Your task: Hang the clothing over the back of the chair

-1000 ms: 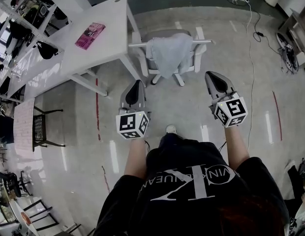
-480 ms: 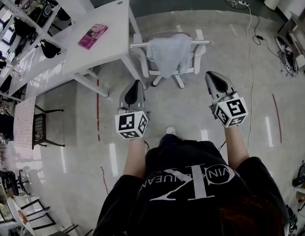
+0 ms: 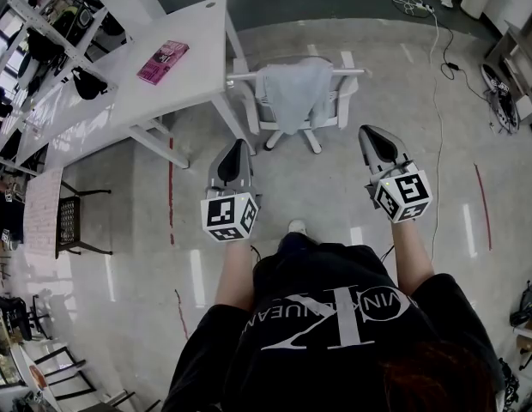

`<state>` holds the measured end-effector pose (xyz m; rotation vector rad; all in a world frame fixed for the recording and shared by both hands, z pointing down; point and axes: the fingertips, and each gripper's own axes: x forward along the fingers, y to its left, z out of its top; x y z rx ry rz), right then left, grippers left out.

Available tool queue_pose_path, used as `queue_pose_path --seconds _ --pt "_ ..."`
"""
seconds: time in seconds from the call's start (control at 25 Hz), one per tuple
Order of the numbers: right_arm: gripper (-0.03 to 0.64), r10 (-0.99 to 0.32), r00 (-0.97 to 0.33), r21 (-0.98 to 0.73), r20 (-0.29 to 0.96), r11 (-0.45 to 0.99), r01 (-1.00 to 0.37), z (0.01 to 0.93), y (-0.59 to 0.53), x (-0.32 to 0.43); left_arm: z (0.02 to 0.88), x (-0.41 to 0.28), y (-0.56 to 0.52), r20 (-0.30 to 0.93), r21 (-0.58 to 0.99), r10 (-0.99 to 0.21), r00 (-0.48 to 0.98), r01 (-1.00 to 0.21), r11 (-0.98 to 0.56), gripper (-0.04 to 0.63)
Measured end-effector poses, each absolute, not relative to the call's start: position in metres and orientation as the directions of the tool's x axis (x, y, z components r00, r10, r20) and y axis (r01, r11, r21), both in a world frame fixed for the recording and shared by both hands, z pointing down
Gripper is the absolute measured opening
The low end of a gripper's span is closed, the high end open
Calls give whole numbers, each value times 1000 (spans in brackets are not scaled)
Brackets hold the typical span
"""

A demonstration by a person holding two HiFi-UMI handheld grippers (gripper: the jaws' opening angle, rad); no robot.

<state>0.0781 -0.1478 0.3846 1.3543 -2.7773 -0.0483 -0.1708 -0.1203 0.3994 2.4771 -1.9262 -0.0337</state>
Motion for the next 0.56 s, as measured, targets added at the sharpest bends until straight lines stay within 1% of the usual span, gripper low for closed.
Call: queue_pose_path --seconds 0.56 --pt "14 -803 -595 44 33 596 -802 387 -138 99 405 -152 -117 3 25 -963 268 -963 -268 12"
